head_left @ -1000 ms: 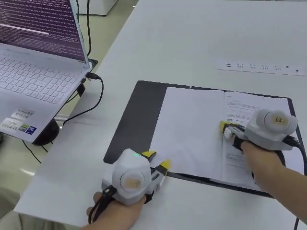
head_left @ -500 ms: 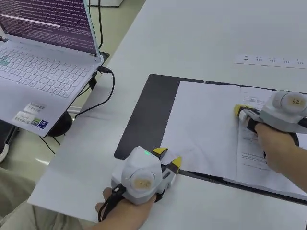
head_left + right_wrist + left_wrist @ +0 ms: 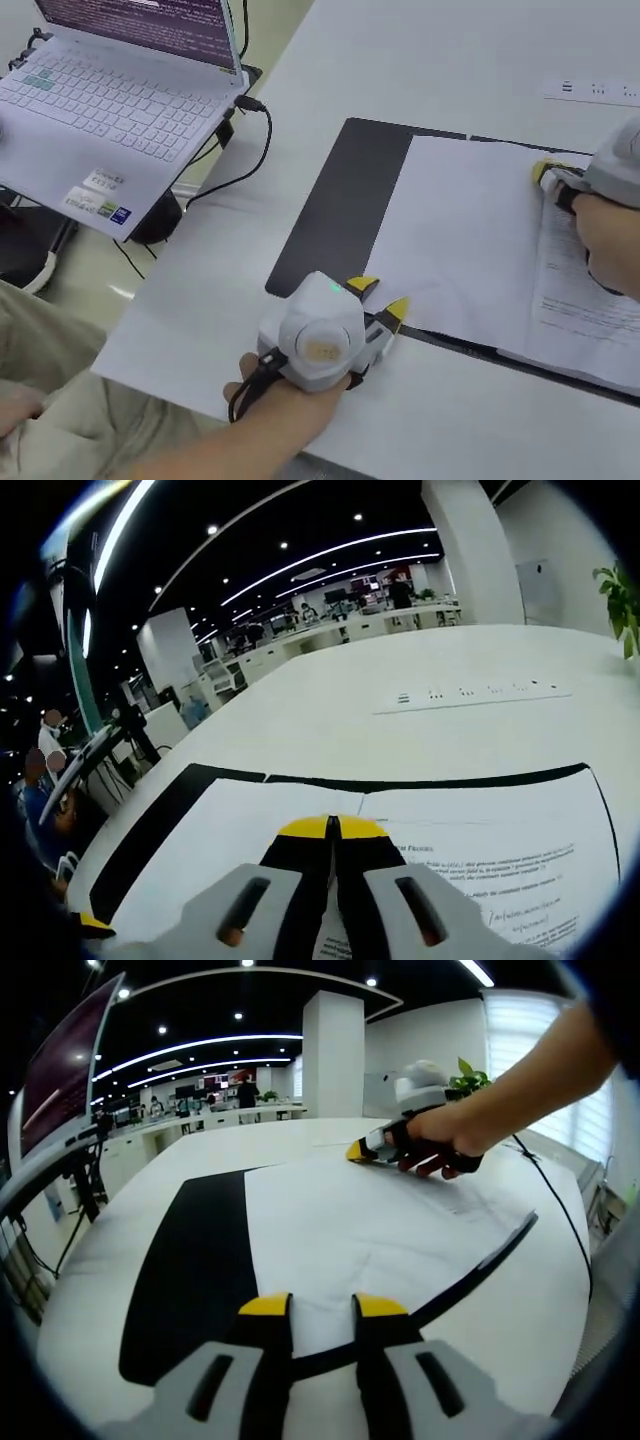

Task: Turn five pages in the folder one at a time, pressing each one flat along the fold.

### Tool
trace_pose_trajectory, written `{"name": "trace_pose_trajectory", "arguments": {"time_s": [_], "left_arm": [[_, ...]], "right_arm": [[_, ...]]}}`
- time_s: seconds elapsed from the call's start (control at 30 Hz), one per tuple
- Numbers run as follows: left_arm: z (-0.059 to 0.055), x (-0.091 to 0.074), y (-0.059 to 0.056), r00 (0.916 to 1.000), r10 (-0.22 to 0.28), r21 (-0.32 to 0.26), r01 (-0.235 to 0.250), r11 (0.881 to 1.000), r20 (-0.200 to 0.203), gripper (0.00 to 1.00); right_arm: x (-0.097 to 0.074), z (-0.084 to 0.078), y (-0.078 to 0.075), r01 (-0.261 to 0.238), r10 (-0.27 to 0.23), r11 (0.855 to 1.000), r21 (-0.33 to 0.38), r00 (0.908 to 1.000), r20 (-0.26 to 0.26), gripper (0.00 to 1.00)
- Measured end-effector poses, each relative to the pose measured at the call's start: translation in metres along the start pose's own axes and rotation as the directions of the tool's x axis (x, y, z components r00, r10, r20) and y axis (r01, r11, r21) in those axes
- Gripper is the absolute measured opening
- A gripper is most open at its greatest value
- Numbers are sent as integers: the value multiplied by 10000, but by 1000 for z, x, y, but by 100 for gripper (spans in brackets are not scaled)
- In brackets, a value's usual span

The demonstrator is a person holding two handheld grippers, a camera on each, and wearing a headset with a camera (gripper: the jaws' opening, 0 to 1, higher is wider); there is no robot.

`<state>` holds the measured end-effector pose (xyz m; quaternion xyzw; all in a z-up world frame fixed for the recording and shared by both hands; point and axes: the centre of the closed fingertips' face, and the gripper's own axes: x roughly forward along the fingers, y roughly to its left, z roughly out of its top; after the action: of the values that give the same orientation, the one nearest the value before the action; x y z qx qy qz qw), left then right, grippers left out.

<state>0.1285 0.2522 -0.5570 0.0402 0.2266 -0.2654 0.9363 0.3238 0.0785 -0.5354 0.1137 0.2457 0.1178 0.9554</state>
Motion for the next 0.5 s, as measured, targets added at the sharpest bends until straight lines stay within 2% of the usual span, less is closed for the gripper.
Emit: {"name": "trace_pose_trajectory", "arguments": {"time_s": [0.2, 0.3, 0.5], "left_arm": [[0, 0, 0, 10000, 4, -30, -4, 10000, 22, 22], [0, 0, 0, 10000, 9, -44, -9, 10000, 16, 22], [0, 0, 0, 10000, 14, -57, -14, 10000, 0, 22]], "right_arm": [[13, 7, -10, 226, -229, 9995, 239, 9997, 119, 0], [20, 9, -16, 266, -267, 9996, 125, 9996, 101, 0], [18, 7, -19, 256, -255, 9990, 378, 9997, -26, 0]]}}
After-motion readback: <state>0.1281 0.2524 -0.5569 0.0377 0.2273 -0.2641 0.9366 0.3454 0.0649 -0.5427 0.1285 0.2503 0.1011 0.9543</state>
